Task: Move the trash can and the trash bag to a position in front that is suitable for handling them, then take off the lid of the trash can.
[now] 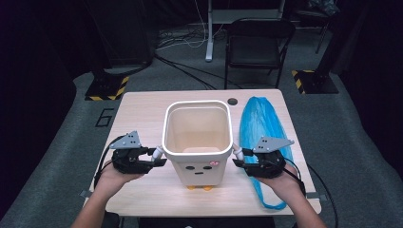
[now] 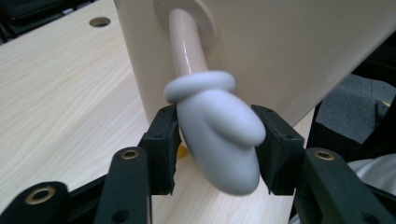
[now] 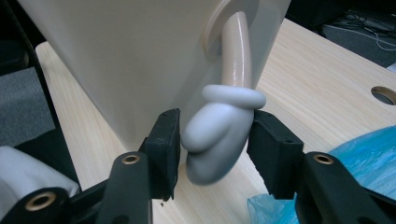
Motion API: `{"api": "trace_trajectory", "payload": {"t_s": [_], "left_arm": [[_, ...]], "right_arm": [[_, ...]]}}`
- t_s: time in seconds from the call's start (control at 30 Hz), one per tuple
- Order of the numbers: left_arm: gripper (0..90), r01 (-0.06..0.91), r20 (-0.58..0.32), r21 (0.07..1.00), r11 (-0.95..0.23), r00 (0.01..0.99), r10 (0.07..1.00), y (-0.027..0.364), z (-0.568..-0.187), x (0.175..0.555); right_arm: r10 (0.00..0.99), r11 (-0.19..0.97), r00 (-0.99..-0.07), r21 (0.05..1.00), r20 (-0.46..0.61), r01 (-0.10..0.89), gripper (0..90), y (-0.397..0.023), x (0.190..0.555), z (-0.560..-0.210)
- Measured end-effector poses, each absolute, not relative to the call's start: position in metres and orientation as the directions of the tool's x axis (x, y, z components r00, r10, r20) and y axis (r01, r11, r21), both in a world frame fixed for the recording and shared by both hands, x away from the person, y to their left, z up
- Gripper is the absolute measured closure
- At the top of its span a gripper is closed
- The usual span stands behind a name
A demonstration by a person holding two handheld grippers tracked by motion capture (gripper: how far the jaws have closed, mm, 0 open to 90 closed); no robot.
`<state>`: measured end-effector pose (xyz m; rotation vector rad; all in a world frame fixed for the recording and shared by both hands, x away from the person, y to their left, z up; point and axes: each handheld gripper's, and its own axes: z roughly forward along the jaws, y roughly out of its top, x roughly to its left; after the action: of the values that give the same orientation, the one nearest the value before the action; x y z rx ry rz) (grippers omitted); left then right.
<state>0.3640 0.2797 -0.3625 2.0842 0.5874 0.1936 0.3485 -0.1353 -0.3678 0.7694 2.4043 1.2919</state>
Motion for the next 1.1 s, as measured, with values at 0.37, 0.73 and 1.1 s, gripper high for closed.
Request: {"api": "trace_trajectory", "payload": {"t_s": [0.37,0.73,1.1], "left_arm": [[47.5,0.341,-0.102,0.836,-0.429,0.866,0.49,0.295,-0.353,0.359],[45.9,0.299,-0.079,0.855,-0.424,0.883,0.463,0.299,-0.323,0.354],[45.5,0.293,-0.07,0.858,-0.423,0.881,0.469,0.293,-0.296,0.352]], "right_arm": [[0.574,0.471,-0.819,0.828,-0.025,0.305,52.7,-0.148,0.345,-0.35],[0.533,0.458,-0.846,0.837,0.012,0.3,53.5,-0.154,0.346,-0.33],[0.511,0.522,-0.859,0.809,-0.041,0.272,44.4,-0.149,0.351,-0.301]]}}
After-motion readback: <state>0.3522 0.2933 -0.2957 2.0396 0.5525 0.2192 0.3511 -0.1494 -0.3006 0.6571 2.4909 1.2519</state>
